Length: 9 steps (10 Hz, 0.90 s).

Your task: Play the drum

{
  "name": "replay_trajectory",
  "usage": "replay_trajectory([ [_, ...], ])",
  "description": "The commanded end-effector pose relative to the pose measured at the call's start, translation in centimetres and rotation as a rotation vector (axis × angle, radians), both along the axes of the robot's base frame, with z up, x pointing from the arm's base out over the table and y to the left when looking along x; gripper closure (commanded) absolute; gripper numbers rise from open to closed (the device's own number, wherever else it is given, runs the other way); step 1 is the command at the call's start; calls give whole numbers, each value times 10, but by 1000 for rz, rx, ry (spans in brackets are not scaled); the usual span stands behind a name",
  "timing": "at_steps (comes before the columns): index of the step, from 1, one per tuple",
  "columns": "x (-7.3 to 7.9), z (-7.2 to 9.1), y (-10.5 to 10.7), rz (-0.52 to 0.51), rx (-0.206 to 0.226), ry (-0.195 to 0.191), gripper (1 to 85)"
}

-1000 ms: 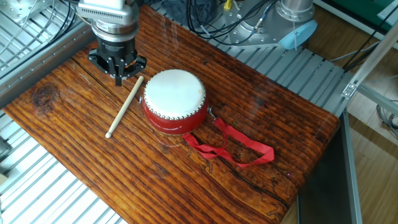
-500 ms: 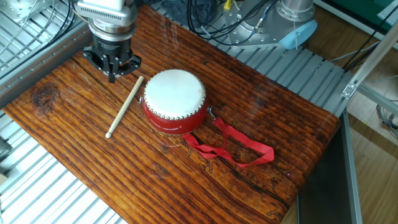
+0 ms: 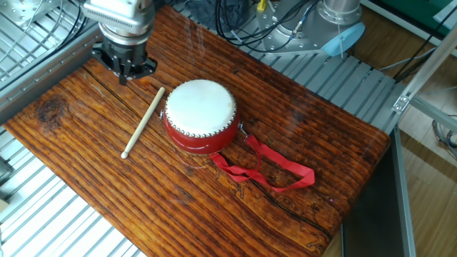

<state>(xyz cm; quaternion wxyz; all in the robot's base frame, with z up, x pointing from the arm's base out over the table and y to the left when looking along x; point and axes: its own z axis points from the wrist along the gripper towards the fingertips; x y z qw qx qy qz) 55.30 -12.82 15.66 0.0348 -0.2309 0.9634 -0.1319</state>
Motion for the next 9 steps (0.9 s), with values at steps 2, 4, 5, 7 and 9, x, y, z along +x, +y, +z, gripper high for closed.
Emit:
replay_trajectory([
  [2,-6,-17,-17,-48,13,85,813],
  [4,-13,-31,-10,-26,79,157,793],
  [5,-28,-38,19,-47,213,225,797],
  [7,-17,-46,26,6,256,215,810],
  [9,-7,-50,21,32,235,200,803],
])
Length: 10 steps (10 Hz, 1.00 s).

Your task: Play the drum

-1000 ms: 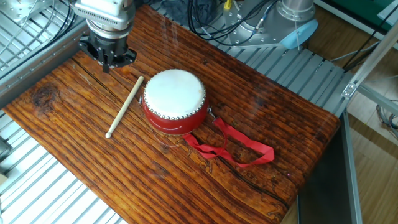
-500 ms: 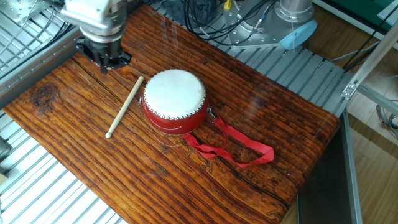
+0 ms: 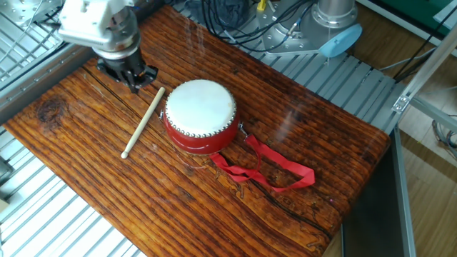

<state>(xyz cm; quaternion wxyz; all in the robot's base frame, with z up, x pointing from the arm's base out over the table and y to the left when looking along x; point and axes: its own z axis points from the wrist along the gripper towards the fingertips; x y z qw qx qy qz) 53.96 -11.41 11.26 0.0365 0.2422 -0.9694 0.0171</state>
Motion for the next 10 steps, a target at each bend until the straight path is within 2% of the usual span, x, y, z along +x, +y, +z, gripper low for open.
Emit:
replay_trajectory([
  [1,8,-8,5,33,34,5,793],
  [3,7,-11,1,93,22,34,767],
  [4,4,-13,6,91,43,55,750],
  [5,4,-16,6,85,46,65,733],
  [7,3,-22,5,-15,45,86,707],
  [8,5,-27,9,-57,68,88,687],
  [10,6,-37,6,-78,70,100,623],
])
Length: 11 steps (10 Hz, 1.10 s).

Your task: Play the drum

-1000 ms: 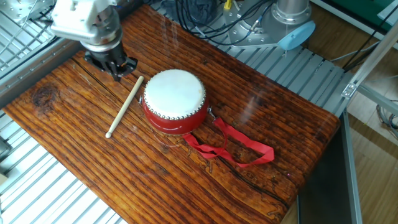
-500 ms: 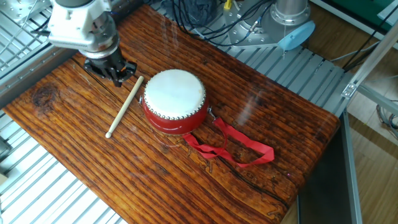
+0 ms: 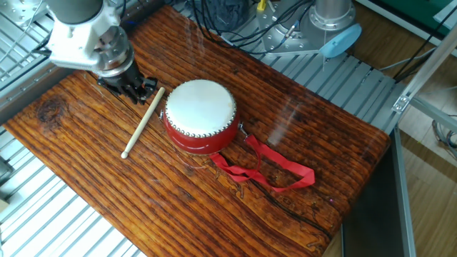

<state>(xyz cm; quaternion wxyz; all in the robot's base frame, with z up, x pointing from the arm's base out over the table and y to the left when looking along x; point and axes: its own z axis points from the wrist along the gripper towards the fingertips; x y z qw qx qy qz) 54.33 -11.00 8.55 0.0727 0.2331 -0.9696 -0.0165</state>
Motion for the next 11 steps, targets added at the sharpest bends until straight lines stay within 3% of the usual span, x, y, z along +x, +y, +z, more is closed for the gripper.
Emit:
replay_trajectory([
  [1,4,-16,-2,-60,13,6,623],
  [7,20,-48,3,-58,21,-50,560],
  [11,24,-64,3,-26,26,-56,527],
])
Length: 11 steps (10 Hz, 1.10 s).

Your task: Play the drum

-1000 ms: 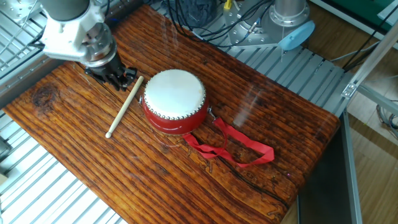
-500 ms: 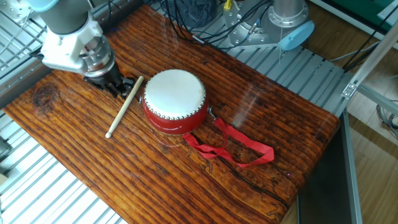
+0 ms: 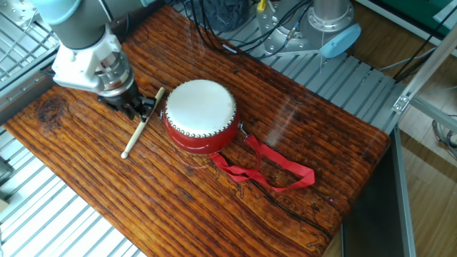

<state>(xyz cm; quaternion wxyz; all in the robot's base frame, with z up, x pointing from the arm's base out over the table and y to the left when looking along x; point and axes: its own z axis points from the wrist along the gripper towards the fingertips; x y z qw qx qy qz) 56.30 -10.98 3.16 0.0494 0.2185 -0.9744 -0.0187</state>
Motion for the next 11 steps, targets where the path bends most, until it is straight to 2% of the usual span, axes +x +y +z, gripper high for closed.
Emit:
replay_trajectory([
  [1,-2,-12,2,6,13,5,527],
  [2,-16,-11,0,-1,9,54,527],
  [3,-22,-11,-2,0,5,74,527],
  [5,-29,-13,-9,11,-1,83,530],
  [8,-42,-12,-12,16,20,85,530],
  [11,-53,-12,-12,21,34,66,530],
])
